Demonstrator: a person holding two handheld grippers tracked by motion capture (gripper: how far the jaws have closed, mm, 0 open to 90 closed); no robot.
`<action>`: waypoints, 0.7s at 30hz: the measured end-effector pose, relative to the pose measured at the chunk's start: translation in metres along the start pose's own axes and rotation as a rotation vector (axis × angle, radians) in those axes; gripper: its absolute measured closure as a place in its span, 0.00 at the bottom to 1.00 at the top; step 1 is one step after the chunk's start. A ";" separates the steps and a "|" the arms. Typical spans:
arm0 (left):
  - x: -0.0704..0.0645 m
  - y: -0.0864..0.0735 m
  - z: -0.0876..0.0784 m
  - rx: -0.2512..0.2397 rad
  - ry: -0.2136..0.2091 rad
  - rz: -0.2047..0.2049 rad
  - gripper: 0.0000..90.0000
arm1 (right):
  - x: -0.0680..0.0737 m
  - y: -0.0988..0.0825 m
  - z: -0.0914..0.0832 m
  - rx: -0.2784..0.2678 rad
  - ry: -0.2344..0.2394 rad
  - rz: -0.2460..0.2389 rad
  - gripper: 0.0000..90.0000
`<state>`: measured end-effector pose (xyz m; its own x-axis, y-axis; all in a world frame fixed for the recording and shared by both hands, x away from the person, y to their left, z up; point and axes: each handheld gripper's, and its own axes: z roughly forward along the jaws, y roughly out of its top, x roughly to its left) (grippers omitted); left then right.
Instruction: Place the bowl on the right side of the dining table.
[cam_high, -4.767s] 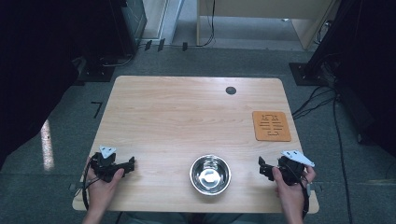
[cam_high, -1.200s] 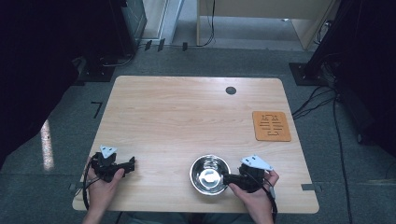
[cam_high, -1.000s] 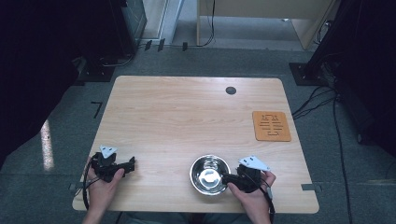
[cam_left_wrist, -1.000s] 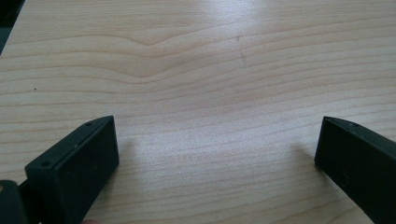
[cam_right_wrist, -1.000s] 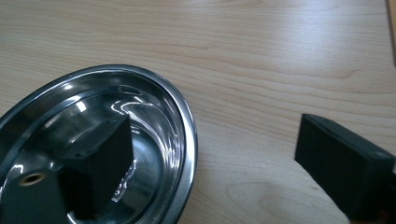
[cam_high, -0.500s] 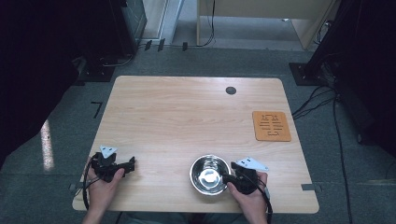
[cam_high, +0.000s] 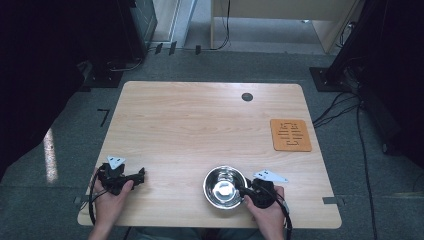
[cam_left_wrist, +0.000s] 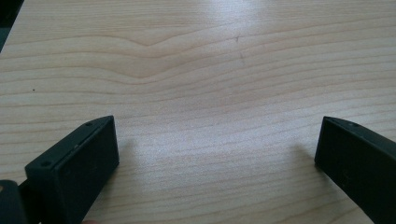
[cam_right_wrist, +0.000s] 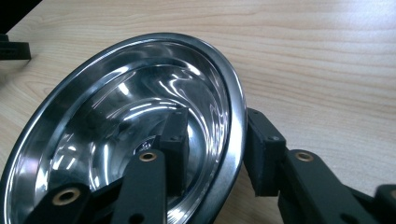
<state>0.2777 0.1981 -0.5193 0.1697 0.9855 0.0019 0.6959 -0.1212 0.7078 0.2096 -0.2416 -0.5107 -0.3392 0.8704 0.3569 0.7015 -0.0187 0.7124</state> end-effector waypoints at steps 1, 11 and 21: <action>0.000 0.000 0.000 0.000 0.000 0.000 0.00 | 0.000 0.000 0.000 0.000 0.000 0.000 0.74; 0.000 0.000 0.000 0.000 0.000 0.000 0.00 | 0.003 -0.001 0.000 0.016 -0.031 0.002 0.84; 0.000 0.000 0.000 0.000 0.000 0.000 0.00 | -0.001 0.001 -0.003 -0.002 0.040 0.100 0.93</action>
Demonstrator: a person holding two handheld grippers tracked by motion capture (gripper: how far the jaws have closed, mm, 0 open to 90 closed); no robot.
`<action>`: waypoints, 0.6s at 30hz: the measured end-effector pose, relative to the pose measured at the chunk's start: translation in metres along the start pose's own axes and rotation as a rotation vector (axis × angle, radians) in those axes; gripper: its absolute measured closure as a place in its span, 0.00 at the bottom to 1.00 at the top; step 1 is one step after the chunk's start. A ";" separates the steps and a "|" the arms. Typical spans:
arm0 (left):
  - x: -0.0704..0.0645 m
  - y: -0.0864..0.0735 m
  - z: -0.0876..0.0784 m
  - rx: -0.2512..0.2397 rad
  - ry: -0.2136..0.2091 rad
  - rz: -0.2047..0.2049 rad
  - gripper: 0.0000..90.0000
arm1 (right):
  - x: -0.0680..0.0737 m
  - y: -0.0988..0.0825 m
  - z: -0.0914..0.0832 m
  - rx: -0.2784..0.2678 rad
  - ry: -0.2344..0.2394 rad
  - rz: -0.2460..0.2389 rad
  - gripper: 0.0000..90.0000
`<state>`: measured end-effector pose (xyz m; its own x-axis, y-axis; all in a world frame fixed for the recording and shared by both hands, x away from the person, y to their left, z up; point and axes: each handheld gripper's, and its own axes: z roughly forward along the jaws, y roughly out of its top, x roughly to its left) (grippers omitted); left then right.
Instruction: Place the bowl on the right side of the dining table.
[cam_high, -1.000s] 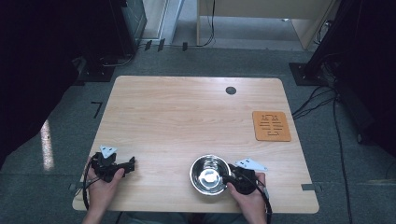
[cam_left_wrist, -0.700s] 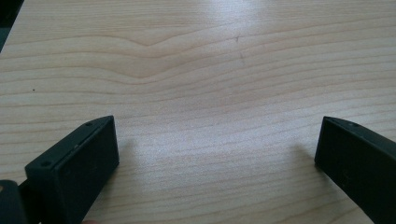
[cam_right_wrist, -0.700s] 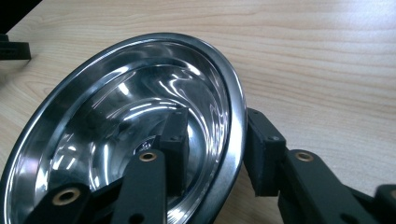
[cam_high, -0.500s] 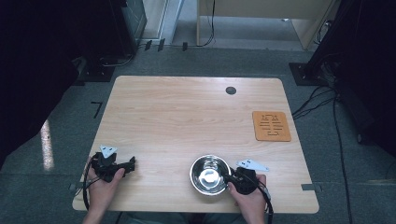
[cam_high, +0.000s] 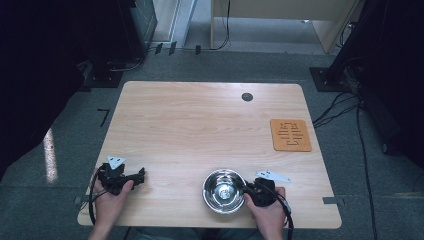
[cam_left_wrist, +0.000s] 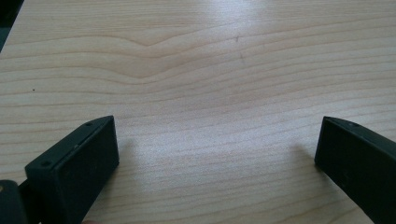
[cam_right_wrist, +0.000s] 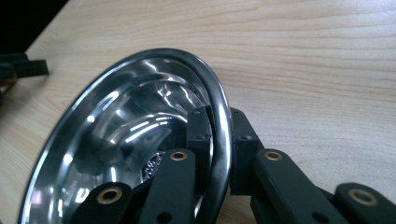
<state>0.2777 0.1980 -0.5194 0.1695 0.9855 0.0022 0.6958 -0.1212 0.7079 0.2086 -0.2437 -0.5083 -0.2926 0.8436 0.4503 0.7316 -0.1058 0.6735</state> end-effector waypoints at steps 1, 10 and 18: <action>0.000 0.000 0.000 0.000 0.000 0.000 0.00 | 0.000 0.000 0.000 0.000 0.000 0.000 0.93; 0.000 0.000 0.000 0.000 0.000 0.000 0.00 | -0.002 0.002 -0.005 -0.048 0.014 0.008 0.94; 0.000 0.000 0.000 0.000 0.000 0.000 0.00 | -0.003 0.004 -0.009 -0.059 0.000 0.004 0.94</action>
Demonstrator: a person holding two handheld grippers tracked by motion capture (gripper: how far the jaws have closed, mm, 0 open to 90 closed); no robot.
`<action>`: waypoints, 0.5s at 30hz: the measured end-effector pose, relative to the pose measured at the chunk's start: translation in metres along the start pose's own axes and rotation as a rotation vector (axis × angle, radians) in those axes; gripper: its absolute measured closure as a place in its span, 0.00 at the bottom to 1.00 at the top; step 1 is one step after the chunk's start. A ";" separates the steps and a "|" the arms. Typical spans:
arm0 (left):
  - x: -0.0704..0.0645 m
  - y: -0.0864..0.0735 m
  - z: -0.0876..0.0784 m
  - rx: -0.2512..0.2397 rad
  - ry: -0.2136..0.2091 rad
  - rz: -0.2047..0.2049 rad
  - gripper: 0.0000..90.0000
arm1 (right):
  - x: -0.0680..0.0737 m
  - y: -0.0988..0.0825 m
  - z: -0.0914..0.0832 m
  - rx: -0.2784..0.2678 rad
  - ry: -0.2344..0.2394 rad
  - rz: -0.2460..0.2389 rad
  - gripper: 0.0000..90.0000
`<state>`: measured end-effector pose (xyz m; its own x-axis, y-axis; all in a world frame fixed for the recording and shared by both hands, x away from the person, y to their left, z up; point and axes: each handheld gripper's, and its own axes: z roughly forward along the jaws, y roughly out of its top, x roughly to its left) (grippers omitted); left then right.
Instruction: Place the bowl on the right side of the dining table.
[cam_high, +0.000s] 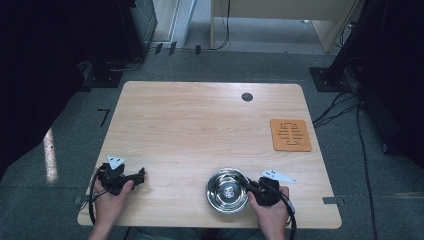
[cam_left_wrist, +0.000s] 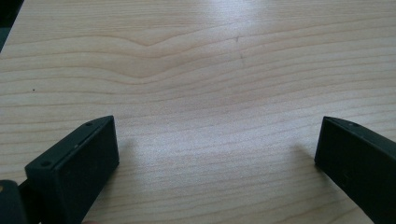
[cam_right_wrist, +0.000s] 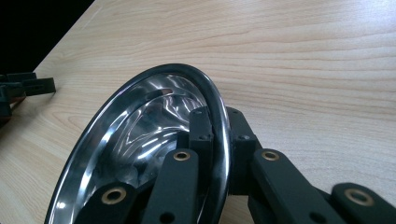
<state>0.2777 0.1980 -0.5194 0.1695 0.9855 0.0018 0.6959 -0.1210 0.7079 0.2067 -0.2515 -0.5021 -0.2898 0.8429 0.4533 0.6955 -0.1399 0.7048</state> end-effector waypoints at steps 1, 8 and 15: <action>0.000 0.000 0.000 0.000 0.000 0.000 0.00 | 0.000 0.000 0.000 0.000 0.000 0.000 0.94; 0.000 0.000 0.000 0.000 0.000 0.000 0.00 | -0.002 0.002 -0.003 -0.013 0.002 0.011 0.94; 0.000 0.000 0.000 0.000 0.000 0.000 0.00 | -0.007 0.006 -0.008 -0.035 -0.002 0.021 0.94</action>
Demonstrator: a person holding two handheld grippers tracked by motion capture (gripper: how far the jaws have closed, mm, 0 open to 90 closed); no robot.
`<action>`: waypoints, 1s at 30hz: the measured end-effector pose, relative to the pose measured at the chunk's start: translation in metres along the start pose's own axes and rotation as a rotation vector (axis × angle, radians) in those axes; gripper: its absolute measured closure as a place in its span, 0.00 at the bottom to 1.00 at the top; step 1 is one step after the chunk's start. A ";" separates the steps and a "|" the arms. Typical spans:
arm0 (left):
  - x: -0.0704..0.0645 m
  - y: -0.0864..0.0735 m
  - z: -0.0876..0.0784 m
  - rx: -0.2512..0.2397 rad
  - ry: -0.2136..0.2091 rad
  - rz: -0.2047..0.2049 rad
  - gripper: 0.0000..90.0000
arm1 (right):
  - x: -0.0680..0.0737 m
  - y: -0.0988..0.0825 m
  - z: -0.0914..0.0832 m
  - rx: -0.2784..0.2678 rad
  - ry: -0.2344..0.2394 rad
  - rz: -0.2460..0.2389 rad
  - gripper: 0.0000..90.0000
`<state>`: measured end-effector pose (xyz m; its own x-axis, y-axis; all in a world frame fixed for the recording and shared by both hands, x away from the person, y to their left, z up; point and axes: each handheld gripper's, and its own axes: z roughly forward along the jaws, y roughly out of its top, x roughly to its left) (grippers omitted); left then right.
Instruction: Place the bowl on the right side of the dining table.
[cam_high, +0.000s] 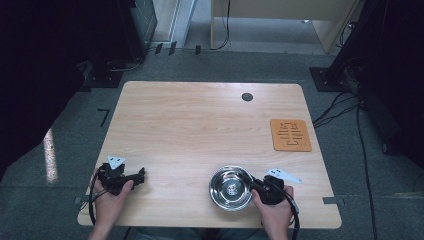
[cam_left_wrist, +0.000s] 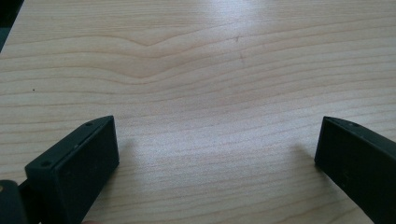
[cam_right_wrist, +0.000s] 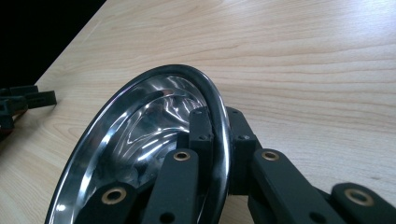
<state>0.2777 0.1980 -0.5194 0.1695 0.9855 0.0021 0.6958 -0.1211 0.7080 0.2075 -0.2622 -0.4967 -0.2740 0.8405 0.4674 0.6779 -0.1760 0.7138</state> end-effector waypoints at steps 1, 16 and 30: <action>0.000 0.000 0.000 0.000 0.000 0.000 0.00 | -0.001 0.001 -0.001 -0.003 -0.002 0.004 0.94; 0.000 0.000 0.000 0.000 0.000 0.000 0.00 | -0.005 0.006 -0.008 -0.037 -0.009 0.014 0.94; 0.000 0.000 0.000 0.000 0.000 0.000 0.00 | -0.011 0.011 -0.012 -0.063 -0.014 0.037 0.94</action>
<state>0.2777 0.1981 -0.5193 0.1697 0.9855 0.0024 0.6959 -0.1216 0.7077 0.2098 -0.2798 -0.4874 -0.2399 0.8397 0.4871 0.6431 -0.2384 0.7277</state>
